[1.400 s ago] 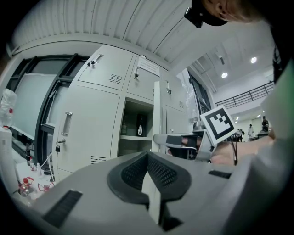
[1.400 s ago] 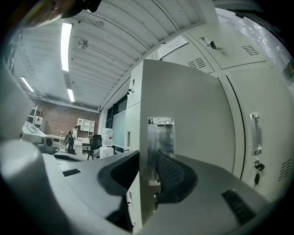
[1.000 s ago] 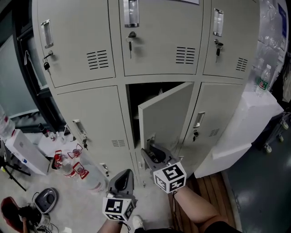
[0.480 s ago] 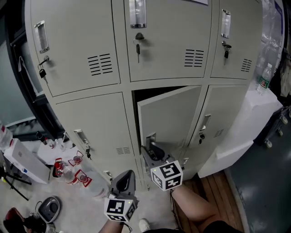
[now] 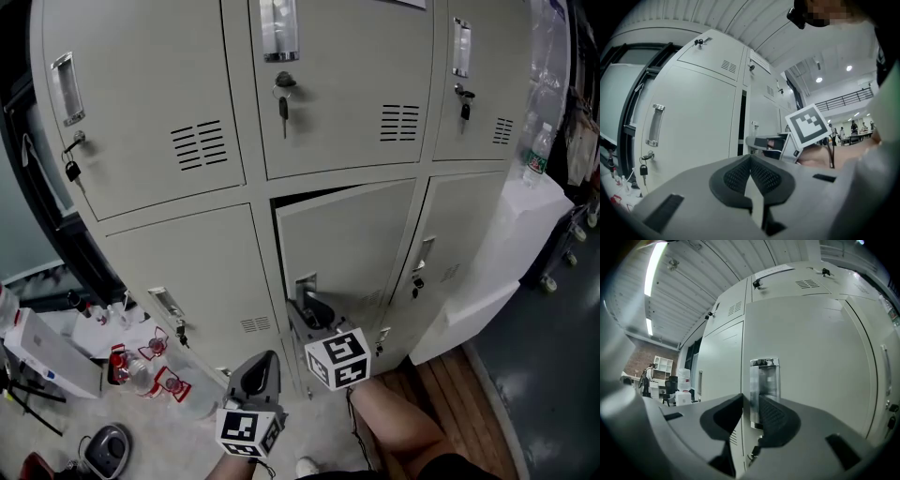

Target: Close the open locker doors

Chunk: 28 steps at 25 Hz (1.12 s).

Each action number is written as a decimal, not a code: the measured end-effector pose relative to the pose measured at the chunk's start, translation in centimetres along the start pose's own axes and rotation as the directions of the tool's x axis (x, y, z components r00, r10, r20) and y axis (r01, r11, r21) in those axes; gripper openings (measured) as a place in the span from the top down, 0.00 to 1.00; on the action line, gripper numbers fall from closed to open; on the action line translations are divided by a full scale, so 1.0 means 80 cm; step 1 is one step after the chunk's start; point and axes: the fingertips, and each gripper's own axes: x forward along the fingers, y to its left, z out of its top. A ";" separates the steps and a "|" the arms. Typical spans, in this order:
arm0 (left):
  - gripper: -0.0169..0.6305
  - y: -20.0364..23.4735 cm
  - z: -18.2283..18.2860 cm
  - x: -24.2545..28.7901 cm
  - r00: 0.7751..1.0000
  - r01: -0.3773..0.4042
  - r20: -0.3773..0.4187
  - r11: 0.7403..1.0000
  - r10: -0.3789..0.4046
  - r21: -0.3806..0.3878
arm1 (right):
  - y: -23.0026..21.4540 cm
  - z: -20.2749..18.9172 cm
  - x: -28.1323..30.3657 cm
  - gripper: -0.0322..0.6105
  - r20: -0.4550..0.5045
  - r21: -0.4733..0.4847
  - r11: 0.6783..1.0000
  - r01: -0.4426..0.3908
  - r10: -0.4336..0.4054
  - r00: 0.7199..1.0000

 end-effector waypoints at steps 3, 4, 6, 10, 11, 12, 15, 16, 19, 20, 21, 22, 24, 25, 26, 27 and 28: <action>0.97 0.005 -0.002 0.007 1.000 0.018 -0.002 1.000 -0.018 -0.001 | -0.003 0.000 0.010 0.79 -0.004 0.000 1.000 0.007 -0.007 1.000; 0.97 0.006 -0.002 0.008 1.000 0.023 -0.003 1.000 -0.023 0.000 | -0.004 0.000 0.013 0.79 -0.006 0.000 1.000 0.010 -0.010 1.000; 0.97 0.010 0.000 0.012 0.999 0.032 -0.001 0.999 -0.032 0.002 | -0.005 -0.001 0.018 0.79 -0.010 -0.002 1.000 0.018 -0.018 1.000; 0.97 0.019 0.001 0.017 0.999 0.045 -0.001 0.999 -0.045 -0.006 | -0.009 -0.001 0.028 0.80 -0.013 -0.004 1.000 0.031 -0.031 0.999; 0.97 0.021 -0.002 0.017 0.999 0.049 -0.008 0.999 -0.049 -0.013 | -0.010 -0.001 0.030 0.80 -0.014 -0.002 0.999 0.032 -0.032 0.999; 0.97 0.022 -0.004 0.018 0.998 0.054 -0.018 0.998 -0.054 -0.019 | -0.011 -0.001 0.032 0.80 -0.014 -0.001 0.999 0.034 -0.034 0.999; 0.97 0.029 -0.006 0.020 0.998 0.061 -0.024 0.998 -0.061 -0.020 | -0.014 0.000 0.038 0.81 -0.014 0.001 0.999 0.041 -0.041 0.999; 0.97 0.031 -0.006 0.021 0.998 0.062 -0.023 0.998 -0.062 -0.019 | -0.015 0.000 0.040 0.81 -0.013 0.001 0.999 0.042 -0.042 0.999; 0.97 0.039 -0.003 0.025 0.998 0.064 -0.009 0.998 -0.064 -0.014 | -0.016 0.001 0.043 0.81 -0.005 -0.003 0.999 0.041 -0.041 0.999; 0.97 0.040 -0.004 0.026 0.998 0.066 -0.009 0.998 -0.066 -0.014 | -0.017 0.001 0.045 0.81 -0.003 -0.005 0.999 0.040 -0.040 0.999; 0.97 0.042 -0.004 0.027 0.998 0.068 -0.010 0.998 -0.068 -0.013 | -0.017 0.001 0.046 0.81 -0.001 -0.008 0.999 0.038 -0.038 0.999; 0.97 0.042 -0.006 0.028 0.997 0.070 -0.012 0.997 -0.070 -0.014 | -0.017 0.001 0.046 0.81 0.001 -0.010 0.999 0.036 -0.036 0.999; 0.97 0.043 -0.008 0.030 0.997 0.072 -0.017 0.997 -0.072 -0.013 | -0.017 0.001 0.047 0.81 0.007 -0.013 1.000 0.028 -0.028 1.000; 0.97 0.044 -0.009 0.032 0.997 0.071 -0.019 0.997 -0.072 -0.010 | -0.018 0.000 0.047 0.81 0.010 -0.013 1.000 0.022 -0.021 1.000; 0.97 0.044 -0.009 0.033 0.997 0.072 -0.020 0.997 -0.072 -0.010 | -0.018 0.000 0.047 0.81 0.011 -0.012 1.000 0.014 -0.014 1.000; 0.97 0.044 -0.010 0.034 0.997 0.073 -0.021 0.997 -0.074 -0.011 | -0.018 0.000 0.048 0.81 0.011 -0.009 1.000 0.005 -0.005 1.000; 0.97 0.044 -0.011 0.036 0.997 0.075 -0.022 0.997 -0.075 -0.013 | -0.018 -0.001 0.048 0.81 0.010 -0.005 1.000 -0.004 0.004 1.000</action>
